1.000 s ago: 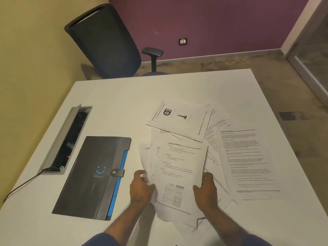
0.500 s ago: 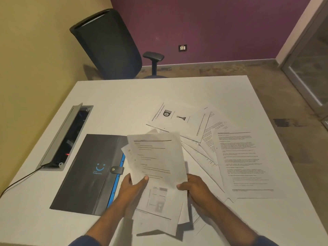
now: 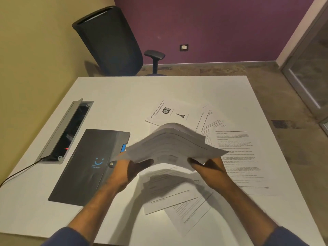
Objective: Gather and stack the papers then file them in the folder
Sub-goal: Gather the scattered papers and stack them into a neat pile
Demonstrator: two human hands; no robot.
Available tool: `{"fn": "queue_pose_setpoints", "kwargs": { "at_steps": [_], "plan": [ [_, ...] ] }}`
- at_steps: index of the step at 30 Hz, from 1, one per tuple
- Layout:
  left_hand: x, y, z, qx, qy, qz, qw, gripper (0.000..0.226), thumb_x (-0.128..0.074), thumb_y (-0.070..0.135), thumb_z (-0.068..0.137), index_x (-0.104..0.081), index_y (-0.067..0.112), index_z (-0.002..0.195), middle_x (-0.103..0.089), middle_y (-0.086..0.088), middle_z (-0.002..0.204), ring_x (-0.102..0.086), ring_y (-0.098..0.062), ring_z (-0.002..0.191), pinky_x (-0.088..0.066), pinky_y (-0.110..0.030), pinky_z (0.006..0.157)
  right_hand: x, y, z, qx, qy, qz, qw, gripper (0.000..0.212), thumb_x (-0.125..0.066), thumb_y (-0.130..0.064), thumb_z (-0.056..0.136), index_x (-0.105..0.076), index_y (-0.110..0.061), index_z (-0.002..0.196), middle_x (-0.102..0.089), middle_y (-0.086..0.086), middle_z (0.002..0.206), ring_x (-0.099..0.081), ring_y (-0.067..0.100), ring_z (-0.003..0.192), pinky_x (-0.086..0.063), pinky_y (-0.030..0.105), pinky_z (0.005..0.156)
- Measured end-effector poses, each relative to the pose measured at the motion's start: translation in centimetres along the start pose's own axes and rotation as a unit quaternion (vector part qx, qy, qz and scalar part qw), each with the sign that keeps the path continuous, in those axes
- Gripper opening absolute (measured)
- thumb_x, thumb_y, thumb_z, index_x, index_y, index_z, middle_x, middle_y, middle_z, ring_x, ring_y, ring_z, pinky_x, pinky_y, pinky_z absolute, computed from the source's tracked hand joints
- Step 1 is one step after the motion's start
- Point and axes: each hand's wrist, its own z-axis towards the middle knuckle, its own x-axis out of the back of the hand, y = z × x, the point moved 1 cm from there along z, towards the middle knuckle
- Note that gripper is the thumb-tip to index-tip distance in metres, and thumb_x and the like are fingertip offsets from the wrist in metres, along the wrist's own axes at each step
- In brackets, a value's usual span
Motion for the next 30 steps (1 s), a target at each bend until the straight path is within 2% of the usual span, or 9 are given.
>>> {"fn": "queue_pose_setpoints", "kwargs": {
  "at_steps": [3,6,9,14,18,21,25,28,30],
  "plan": [
    [-0.6,0.4,0.1,0.006,-0.018,-0.03,0.999,0.038,-0.091,0.023,0.066,-0.073,0.018,0.099,-0.075,0.002,0.09,-0.07,-0.016,0.082,-0.053,-0.025,0.078,0.7,0.3,0.2,0.038,-0.012,-0.003,0.999,0.044,-0.076,-0.001,0.08,-0.07,-0.042,0.097,-0.076,-0.021,0.093,-0.071,0.0,0.09,-0.053,0.011,0.075],
    [-2.3,-1.0,0.3,0.021,0.013,-0.008,1.0,0.021,-0.087,0.017,0.074,-0.076,0.033,0.082,-0.076,0.009,0.076,-0.073,-0.013,0.071,-0.054,-0.018,0.064,0.9,2.0,0.7,0.022,-0.011,-0.032,0.999,0.035,-0.075,0.002,0.08,-0.07,-0.027,0.099,-0.077,-0.009,0.085,-0.072,0.006,0.084,-0.055,0.014,0.068],
    [-4.3,-2.2,0.4,0.037,0.058,-0.014,0.998,0.024,-0.078,0.012,0.084,-0.071,0.032,0.095,-0.079,0.015,0.09,-0.073,-0.007,0.091,-0.056,-0.014,0.07,1.0,3.8,1.1,-0.011,0.039,-0.043,0.998,0.025,-0.072,-0.001,0.084,-0.069,-0.01,0.108,-0.075,0.0,0.09,-0.072,0.013,0.087,-0.058,0.026,0.076],
    [-5.5,-2.4,-0.1,0.03,0.075,-0.011,0.997,0.012,-0.071,0.023,0.09,-0.07,0.03,0.1,-0.077,0.017,0.093,-0.072,-0.001,0.086,-0.057,-0.015,0.068,1.1,3.9,2.0,0.007,0.055,-0.04,0.998,0.026,-0.068,-0.006,0.089,-0.07,-0.032,0.09,-0.077,-0.017,0.082,-0.073,0.003,0.082,-0.058,0.017,0.07],
    [-5.0,-3.9,0.1,0.103,0.077,-0.006,0.992,0.011,-0.066,0.032,0.093,-0.069,0.029,0.103,-0.079,0.016,0.089,-0.075,-0.007,0.082,-0.058,-0.018,0.061,0.5,3.9,3.7,-0.003,0.05,-0.108,0.993,0.023,-0.066,-0.007,0.089,-0.069,-0.018,0.109,-0.074,-0.006,0.094,-0.07,0.013,0.086,-0.058,0.03,0.072],
    [-4.4,-6.4,0.5,0.185,0.108,0.11,0.971,0.031,-0.064,0.034,0.095,-0.065,0.013,0.118,-0.074,0.0,0.106,-0.071,-0.02,0.092,-0.06,-0.032,0.076,-1.2,5.2,5.1,-0.058,0.055,-0.142,0.987,0.02,-0.063,-0.001,0.086,-0.07,-0.008,0.104,-0.072,0.002,0.091,-0.068,0.022,0.085,-0.057,0.034,0.073],
    [-3.8,-9.0,0.5,0.247,0.169,0.319,0.899,0.038,-0.065,0.039,0.092,-0.067,0.005,0.109,-0.052,-0.012,0.129,-0.051,-0.035,0.116,-0.049,-0.041,0.089,-3.3,8.5,5.3,-0.105,0.015,-0.248,0.963,0.013,-0.064,-0.003,0.079,-0.073,-0.012,0.084,-0.071,0.001,0.078,-0.065,0.021,0.074,-0.05,0.028,0.063],
    [-3.4,-10.1,0.3,0.278,0.179,0.242,0.912,0.034,-0.068,0.033,0.092,-0.07,0.003,0.108,-0.048,-0.015,0.132,-0.058,-0.036,0.111,-0.055,-0.044,0.093,-3.3,10.9,5.0,-0.116,0.026,-0.278,0.953,0.016,-0.068,-0.012,0.074,-0.078,-0.018,0.086,-0.074,-0.004,0.085,-0.07,0.015,0.08,-0.057,0.028,0.071],
    [-3.4,-10.1,0.0,0.274,0.183,0.159,0.931,0.019,-0.072,0.023,0.089,-0.07,0.007,0.1,-0.063,-0.017,0.121,-0.069,-0.027,0.089,-0.062,-0.037,0.072,-3.2,11.9,4.8,-0.111,0.036,-0.271,0.956,0.016,-0.071,-0.013,0.073,-0.077,-0.018,0.087,-0.072,-0.005,0.09,-0.07,0.014,0.085,-0.057,0.029,0.075]
  ]
}}
